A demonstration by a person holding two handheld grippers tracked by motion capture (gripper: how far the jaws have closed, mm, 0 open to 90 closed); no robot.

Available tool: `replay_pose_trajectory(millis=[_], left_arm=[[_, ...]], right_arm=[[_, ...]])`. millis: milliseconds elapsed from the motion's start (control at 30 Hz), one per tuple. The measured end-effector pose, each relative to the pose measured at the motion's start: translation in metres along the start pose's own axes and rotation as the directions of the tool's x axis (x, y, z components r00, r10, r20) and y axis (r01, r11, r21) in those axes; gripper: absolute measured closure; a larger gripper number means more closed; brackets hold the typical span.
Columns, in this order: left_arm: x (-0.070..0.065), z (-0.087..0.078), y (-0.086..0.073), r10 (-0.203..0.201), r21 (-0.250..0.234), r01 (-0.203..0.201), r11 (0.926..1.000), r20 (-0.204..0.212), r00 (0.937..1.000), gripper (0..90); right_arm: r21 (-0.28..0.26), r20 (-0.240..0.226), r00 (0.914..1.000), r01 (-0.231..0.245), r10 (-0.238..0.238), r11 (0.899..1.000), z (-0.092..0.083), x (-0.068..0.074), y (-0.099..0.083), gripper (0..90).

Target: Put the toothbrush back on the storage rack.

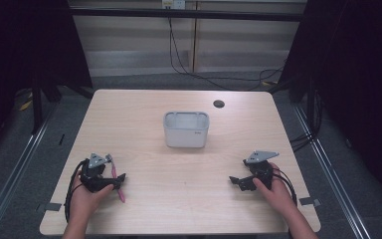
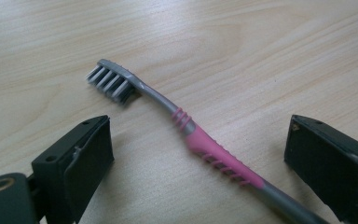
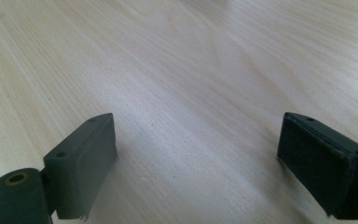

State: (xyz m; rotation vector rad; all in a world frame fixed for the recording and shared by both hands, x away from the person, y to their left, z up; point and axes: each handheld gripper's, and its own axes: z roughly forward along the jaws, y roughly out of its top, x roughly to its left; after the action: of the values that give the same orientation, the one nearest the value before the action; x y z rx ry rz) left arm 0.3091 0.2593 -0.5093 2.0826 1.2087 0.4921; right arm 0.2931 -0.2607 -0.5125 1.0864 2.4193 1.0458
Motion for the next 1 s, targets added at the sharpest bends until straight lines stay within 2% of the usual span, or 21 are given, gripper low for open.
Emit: replay_pose_trajectory(millis=[67,167,333,400,433,467,600,700,733,800,1000], left_arm=[[-0.001,-0.001,0.001,-0.01,0.013,0.01,0.9999,0.004,0.9999,7.8],[-0.003,-0.004,0.005,-0.012,0.04,0.011,0.9992,0.014,0.9998,15.4],[-0.006,-0.004,0.01,-0.041,0.073,0.039,0.9965,0.019,0.999,16.3],[-0.005,-0.005,0.014,-0.072,0.104,0.069,0.9921,0.02,0.9972,16.9],[-0.005,-0.005,0.014,-0.072,0.104,0.069,0.9921,0.02,0.9972,17.2],[-0.004,-0.007,0.015,-0.097,0.116,0.094,0.9888,0.022,0.995,17.2],[0.0,-0.011,0.018,-0.137,0.144,0.132,0.9807,0.019,0.9905,19.1],[0.001,-0.012,0.018,-0.184,0.16,0.179,0.9708,0.019,0.9827,19.7],[0.001,-0.012,0.018,-0.194,0.166,0.188,0.9681,0.019,0.9809,22.4],[0.001,-0.013,0.02,-0.199,0.18,0.194,0.9643,0.012,0.9798,24.8],[0.001,-0.014,0.022,-0.206,0.198,0.199,0.9599,0.016,0.9785,30.4]], right_arm=[[0.0,0.0,1.0,0.0,0.0,1.0,0.0,0.0,0.0,11.0],[0.0,0.0,1.0,0.0,0.0,1.0,0.0,0.0,0.0,11.0],[-0.001,0.0,1.0,0.001,-0.001,1.0,0.0,0.0,0.0,11.0],[0.0,0.0,1.0,0.0,0.0,1.0,0.0,0.0,0.0,11.0],[0.0,0.0,1.0,0.0,0.0,1.0,0.0,0.0,0.0,11.0],[-0.001,0.0,1.0,0.001,-0.001,1.0,0.0,0.0,0.0,11.0],[-0.001,0.0,1.0,0.001,-0.001,1.0,0.0,0.0,0.0,11.0],[0.0,0.0,1.0,0.0,0.0,1.0,0.0,0.0,0.0,11.0],[-0.001,0.0,1.0,0.002,-0.002,1.0,0.0,0.0,0.0,11.0],[-0.001,0.0,1.0,0.001,-0.001,1.0,0.0,0.0,0.0,11.0],[-0.001,0.0,1.0,0.002,-0.002,1.0,0.0,0.0,0.0,11.0]])
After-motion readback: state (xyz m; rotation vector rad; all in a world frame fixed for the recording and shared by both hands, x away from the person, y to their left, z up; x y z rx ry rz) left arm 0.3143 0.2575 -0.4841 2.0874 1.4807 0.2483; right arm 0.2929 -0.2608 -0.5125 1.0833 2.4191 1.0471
